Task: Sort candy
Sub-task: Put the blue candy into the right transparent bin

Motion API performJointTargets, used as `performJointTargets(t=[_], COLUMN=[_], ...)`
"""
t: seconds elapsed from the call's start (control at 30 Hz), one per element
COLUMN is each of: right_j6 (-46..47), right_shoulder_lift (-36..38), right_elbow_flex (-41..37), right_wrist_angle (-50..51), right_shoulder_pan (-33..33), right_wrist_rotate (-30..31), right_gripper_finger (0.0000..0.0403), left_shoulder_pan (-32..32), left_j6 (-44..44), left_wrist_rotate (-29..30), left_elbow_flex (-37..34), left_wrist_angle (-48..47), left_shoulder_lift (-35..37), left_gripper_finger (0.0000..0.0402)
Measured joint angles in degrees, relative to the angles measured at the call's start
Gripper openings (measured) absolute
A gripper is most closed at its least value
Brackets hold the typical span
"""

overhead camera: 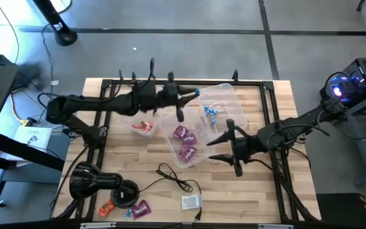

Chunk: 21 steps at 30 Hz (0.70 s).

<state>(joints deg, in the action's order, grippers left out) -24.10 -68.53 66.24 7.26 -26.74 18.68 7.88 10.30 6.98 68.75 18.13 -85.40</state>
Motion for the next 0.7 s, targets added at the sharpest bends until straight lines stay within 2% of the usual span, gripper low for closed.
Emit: performJointTargets(t=[0.13, 0.27, 0.43, 0.57, 0.7], right_j6=[-1.1, -1.7, -1.7, -1.4, -1.2], right_shoulder_lift=[1.1, 1.1, 1.1, 1.1, 1.1], right_elbow_flex=[0.0, 0.0, 0.0, 0.0, 0.0], right_wrist_angle=[-0.6, -0.5, -0.6, -0.5, 0.3], right_shoulder_pan=[-1.1, -1.1, -0.5, -0.5, -0.7], right_wrist_rotate=[0.0, 0.0, 0.3, 0.4, 1.2], right_gripper_finger=[0.0193, 0.0193, 0.0193, 0.0193, 0.0193], left_shoulder_pan=[5.3, 8.3, 9.5, 9.4, 8.7], left_j6=[-5.0, -8.0, -11.6, -10.3, -9.2], left_wrist_rotate=[-8.4, -11.4, -12.8, -12.2, -11.8], left_elbow_flex=[0.1, 5.1, 18.0, 27.1, 31.3], left_wrist_angle=[7.2, 7.0, -3.9, -16.1, -23.0], left_shoulder_lift=[-5.2, -12.1, -21.7, -27.3, -29.2], left_gripper_finger=[0.0046, 0.0046, 0.0059, 0.0098, 0.0145])
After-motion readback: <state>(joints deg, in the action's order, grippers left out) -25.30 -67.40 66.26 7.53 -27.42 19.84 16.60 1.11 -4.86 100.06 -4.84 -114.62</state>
